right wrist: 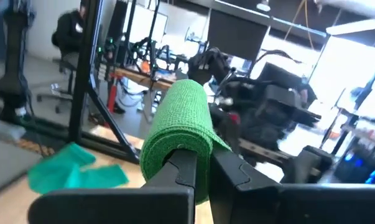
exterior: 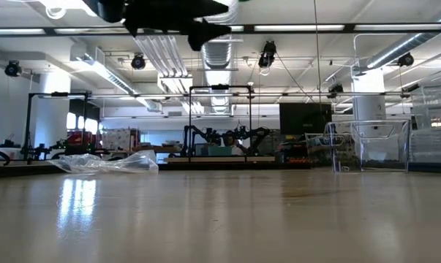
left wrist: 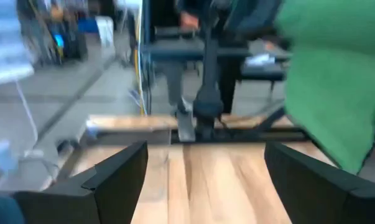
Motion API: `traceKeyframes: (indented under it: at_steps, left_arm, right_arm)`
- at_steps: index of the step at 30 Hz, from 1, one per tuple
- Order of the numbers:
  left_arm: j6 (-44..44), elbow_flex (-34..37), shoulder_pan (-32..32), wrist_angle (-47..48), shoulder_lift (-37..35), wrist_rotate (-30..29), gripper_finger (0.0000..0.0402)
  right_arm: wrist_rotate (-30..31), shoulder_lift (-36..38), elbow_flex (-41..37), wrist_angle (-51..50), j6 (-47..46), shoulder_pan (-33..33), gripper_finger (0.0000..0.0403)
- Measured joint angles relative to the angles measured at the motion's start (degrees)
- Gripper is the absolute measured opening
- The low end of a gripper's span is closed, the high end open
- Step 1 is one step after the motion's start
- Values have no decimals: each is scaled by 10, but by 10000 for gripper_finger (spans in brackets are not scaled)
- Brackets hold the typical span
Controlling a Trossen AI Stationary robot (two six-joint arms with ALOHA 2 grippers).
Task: Roll bandage
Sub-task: Roll the green bandage
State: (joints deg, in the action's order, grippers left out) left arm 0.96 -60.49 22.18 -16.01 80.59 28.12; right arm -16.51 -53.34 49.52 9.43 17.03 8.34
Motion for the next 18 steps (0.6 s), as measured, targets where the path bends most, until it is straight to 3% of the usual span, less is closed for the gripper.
traceKeyframes:
  at_steps: [5, 10, 14, 18]
  left_arm:
    - [-130, 79, -3, -147, -36, 74, 304]
    - [-191, 94, -4, -180, -48, 78, 304]
    - [-132, 88, -22, -191, -48, 62, 298]
    - [-33, 85, -47, -191, -48, -34, 292]
  right_arm:
    - [0, -11, 0, 11, 85, -2, 9]
    - [0, -26, -1, 18, 111, -2, 9]
    - [0, -31, -1, 17, 111, -2, 9]
    - [0, -33, -1, 18, 108, -2, 9]
